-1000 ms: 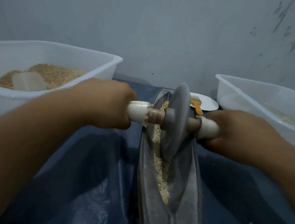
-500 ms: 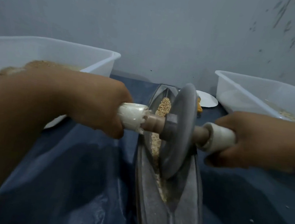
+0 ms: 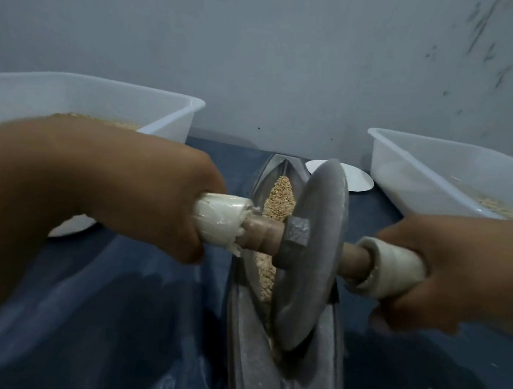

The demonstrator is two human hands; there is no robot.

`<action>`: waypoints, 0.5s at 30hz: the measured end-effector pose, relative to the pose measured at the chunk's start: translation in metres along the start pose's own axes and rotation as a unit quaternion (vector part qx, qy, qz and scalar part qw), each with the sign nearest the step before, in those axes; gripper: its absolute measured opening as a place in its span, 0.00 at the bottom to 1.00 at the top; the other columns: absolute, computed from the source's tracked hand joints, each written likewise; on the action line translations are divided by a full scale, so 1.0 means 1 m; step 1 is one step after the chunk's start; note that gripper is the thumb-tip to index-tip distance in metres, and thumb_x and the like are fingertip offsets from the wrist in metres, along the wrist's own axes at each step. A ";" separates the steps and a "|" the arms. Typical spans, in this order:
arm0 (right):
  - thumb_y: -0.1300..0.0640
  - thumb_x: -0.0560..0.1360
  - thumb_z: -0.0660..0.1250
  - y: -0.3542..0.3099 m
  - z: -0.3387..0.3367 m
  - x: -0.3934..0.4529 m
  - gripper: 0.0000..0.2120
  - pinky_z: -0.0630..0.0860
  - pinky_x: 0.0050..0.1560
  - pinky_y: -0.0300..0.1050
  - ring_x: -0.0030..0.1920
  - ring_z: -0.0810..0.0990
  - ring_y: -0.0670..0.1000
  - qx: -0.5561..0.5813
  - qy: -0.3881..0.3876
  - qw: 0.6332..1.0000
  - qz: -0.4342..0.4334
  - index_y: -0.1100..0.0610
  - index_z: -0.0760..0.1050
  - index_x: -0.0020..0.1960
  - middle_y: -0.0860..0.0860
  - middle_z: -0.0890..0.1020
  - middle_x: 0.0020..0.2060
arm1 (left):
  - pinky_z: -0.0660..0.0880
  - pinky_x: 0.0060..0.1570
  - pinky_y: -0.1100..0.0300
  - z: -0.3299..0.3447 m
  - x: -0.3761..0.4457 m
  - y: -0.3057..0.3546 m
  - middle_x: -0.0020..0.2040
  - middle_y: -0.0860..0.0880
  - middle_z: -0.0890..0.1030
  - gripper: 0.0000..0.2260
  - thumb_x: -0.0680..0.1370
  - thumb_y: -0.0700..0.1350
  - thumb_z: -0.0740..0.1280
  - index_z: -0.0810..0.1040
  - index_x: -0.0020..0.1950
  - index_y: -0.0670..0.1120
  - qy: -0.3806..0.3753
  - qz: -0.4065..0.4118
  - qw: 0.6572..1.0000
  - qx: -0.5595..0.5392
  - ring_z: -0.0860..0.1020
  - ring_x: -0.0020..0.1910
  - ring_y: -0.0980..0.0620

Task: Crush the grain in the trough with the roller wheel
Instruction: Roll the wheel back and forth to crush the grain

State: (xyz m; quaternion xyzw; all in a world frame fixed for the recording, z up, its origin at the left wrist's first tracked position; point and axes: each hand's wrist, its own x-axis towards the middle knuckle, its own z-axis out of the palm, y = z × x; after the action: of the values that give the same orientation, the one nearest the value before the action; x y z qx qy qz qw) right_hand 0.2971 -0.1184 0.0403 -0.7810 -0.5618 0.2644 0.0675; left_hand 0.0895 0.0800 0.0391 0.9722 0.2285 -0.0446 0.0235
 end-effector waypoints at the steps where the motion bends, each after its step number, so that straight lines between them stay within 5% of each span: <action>1: 0.37 0.57 0.75 0.001 0.001 0.003 0.19 0.73 0.27 0.34 0.27 0.81 0.46 -0.011 0.014 1.000 0.001 0.39 0.77 0.45 0.44 0.83 0.31 | 0.74 0.30 0.63 0.002 0.003 0.001 0.35 0.64 0.79 0.17 0.60 0.60 0.73 0.75 0.46 0.65 0.012 -0.008 1.000 -0.006 0.77 0.32 0.65; 3: 0.36 0.58 0.73 0.004 0.008 0.016 0.17 0.75 0.29 0.40 0.30 0.80 0.44 -0.080 0.135 0.988 0.018 0.39 0.75 0.44 0.43 0.82 0.32 | 0.74 0.33 0.62 0.011 0.016 -0.001 0.34 0.57 0.80 0.11 0.63 0.55 0.73 0.77 0.44 0.59 0.060 -0.031 0.998 -0.014 0.78 0.32 0.59; 6: 0.40 0.69 0.68 0.008 0.021 0.043 0.12 0.70 0.34 0.45 0.36 0.77 0.49 -0.241 0.346 0.905 0.051 0.46 0.70 0.43 0.45 0.78 0.34 | 0.77 0.43 0.56 0.028 0.035 -0.004 0.38 0.54 0.79 0.06 0.68 0.51 0.70 0.75 0.43 0.55 0.185 -0.062 0.981 0.012 0.78 0.41 0.52; 8: 0.41 0.72 0.66 0.010 0.024 0.053 0.12 0.66 0.33 0.44 0.37 0.74 0.53 -0.279 0.389 0.876 0.053 0.47 0.67 0.43 0.45 0.76 0.35 | 0.77 0.47 0.54 0.032 0.039 -0.006 0.41 0.54 0.79 0.05 0.69 0.49 0.68 0.74 0.43 0.55 0.221 -0.070 0.973 0.016 0.78 0.43 0.50; 11: 0.39 0.68 0.67 0.016 0.017 0.044 0.13 0.68 0.33 0.44 0.35 0.75 0.47 -0.265 0.333 0.905 0.028 0.46 0.69 0.42 0.45 0.77 0.34 | 0.76 0.43 0.57 0.026 0.034 -0.010 0.39 0.54 0.79 0.07 0.68 0.50 0.71 0.74 0.40 0.56 0.144 -0.055 0.988 0.018 0.78 0.40 0.54; 15: 0.31 0.54 0.68 0.011 0.002 0.013 0.22 0.73 0.31 0.38 0.33 0.80 0.40 -0.082 0.120 0.989 -0.004 0.34 0.73 0.46 0.37 0.81 0.35 | 0.74 0.28 0.66 0.007 0.011 -0.007 0.33 0.56 0.82 0.11 0.64 0.55 0.73 0.78 0.44 0.56 -0.006 -0.033 0.999 -0.021 0.80 0.30 0.59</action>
State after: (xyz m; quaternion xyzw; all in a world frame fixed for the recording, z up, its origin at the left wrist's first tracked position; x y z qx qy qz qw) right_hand 0.3084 -0.1107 0.0296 -0.8077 -0.5726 0.1211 0.0714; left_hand 0.0959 0.0908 0.0308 0.9633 0.2609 -0.0466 0.0434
